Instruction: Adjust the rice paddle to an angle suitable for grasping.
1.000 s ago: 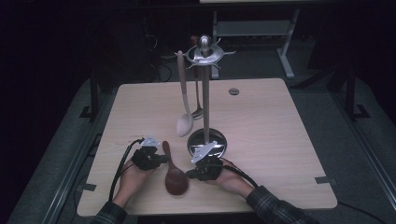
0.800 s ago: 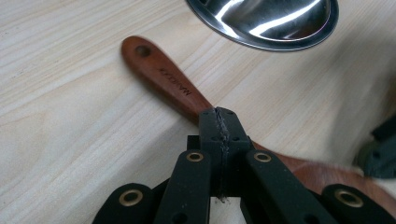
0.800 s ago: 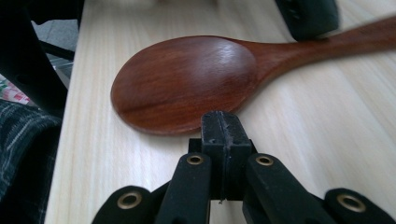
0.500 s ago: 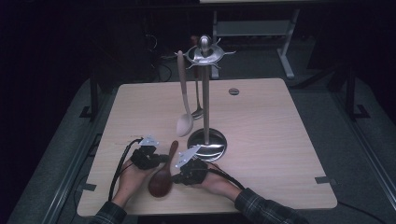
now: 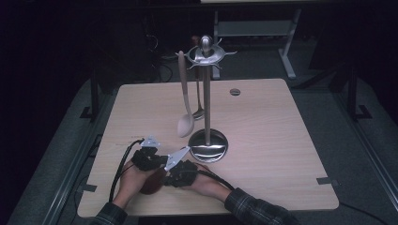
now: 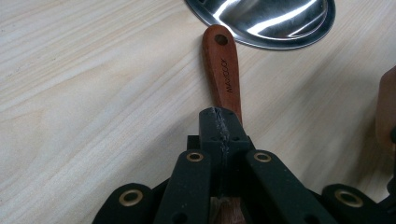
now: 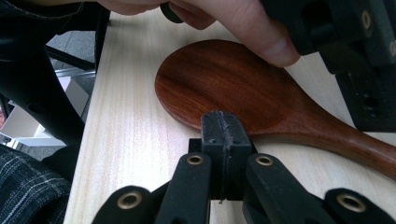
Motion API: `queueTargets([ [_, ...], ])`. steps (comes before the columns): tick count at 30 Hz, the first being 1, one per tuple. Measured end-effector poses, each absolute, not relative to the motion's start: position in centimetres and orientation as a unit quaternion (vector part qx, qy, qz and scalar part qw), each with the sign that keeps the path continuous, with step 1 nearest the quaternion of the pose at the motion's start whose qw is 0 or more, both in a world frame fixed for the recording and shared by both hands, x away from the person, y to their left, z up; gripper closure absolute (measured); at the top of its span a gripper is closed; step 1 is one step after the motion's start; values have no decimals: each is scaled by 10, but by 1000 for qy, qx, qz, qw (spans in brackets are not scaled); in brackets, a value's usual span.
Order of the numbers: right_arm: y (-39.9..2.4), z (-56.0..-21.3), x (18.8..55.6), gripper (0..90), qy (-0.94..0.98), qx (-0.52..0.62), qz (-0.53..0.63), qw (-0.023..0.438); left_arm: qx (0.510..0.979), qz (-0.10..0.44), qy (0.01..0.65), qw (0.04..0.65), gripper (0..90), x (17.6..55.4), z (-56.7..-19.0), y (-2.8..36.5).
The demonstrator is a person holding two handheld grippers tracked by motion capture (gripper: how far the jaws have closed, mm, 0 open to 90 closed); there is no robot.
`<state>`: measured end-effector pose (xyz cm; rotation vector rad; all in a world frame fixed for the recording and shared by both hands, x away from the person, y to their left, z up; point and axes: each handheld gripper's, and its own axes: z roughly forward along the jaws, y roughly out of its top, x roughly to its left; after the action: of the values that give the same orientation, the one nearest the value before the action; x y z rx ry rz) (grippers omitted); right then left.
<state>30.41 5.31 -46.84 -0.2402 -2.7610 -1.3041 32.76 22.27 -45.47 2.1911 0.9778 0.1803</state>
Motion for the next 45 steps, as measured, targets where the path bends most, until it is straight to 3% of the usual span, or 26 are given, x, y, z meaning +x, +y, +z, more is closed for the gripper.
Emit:
queueTargets([
  [3, 49, -466, 305, 896, -900, -76, -428, 32, 854, 70, 375, 353, 900, 328, -453, 225],
  [7, 30, -460, 306, 742, -901, -102, -422, 14, 853, 57, 381, 354, 900, 328, -449, 230],
  [15, -21, -447, 311, 454, -899, -183, -398, -27, 865, 32, 390, 315, 672, 333, -433, 231],
  [19, -53, -444, 314, 378, -896, -220, -383, -44, 881, 24, 379, 281, 638, 337, -426, 224],
  [33, -172, -451, 313, 324, -850, -363, -370, -98, 915, 1, 364, 173, 690, 350, -437, 187],
  [45, -188, -454, 319, 318, -832, -391, -376, -118, 918, 13, 364, 154, 774, 352, -436, 184],
])
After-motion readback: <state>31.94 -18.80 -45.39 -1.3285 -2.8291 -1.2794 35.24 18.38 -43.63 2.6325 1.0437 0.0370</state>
